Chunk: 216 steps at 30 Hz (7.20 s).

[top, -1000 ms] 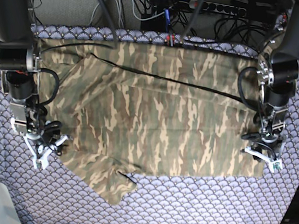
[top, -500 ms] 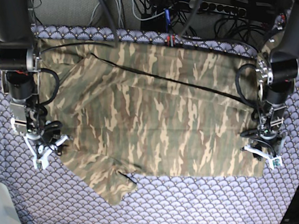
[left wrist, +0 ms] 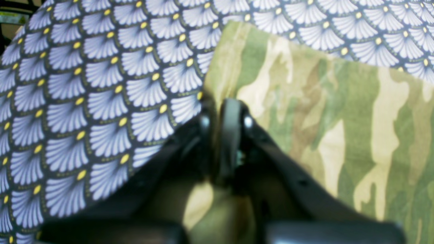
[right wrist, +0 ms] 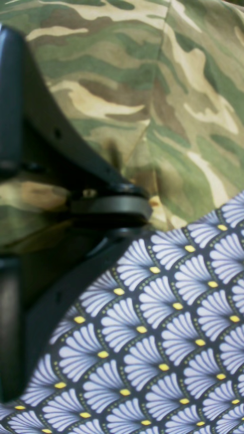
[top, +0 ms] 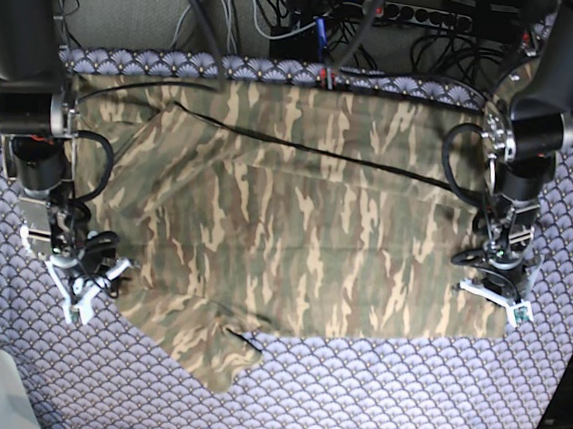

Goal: Fold the T-shirt properly
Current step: 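Lift the hem and fold it toward the collar with both grippers, then release the right gripper and move it to the sleeve flap, then grasp the protruding sleeve with the right gripper and tuck it onto the strip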

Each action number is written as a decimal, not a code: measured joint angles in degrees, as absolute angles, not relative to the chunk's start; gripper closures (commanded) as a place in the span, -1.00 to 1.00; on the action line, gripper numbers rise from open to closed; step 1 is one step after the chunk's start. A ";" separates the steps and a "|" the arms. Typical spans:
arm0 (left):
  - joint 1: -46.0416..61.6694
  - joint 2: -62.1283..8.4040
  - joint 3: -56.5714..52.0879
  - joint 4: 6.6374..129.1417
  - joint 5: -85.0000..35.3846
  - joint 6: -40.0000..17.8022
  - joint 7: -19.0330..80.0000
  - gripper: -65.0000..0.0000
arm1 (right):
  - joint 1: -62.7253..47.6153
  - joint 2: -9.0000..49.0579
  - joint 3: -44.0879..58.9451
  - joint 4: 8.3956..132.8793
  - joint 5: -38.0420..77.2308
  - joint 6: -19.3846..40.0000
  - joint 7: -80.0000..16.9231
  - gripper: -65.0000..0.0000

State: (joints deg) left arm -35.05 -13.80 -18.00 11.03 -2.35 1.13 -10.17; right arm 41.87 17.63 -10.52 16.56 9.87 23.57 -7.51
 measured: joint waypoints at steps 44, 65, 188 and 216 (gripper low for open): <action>-8.54 -10.11 -26.76 73.69 -2.61 -0.45 24.64 0.98 | 6.72 21.28 1.50 77.76 9.58 25.26 -18.61 0.96; 2.24 -9.98 -27.46 83.57 -2.79 -0.64 25.12 0.98 | -16.36 15.38 15.53 98.02 9.21 34.79 -18.85 0.96; 20.14 -6.00 -27.00 100.75 -2.66 -0.40 42.41 0.00 | 22.83 18.09 -9.39 56.36 23.20 39.81 -40.88 -0.07; 19.25 -6.24 -31.05 106.28 -2.28 -0.19 46.24 0.00 | 12.88 16.97 -9.04 73.87 22.90 39.62 -42.24 1.00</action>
State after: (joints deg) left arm 19.25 -6.24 -31.05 106.28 -2.28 -0.19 46.24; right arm 12.88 16.97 -9.04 73.87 22.90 39.62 -42.24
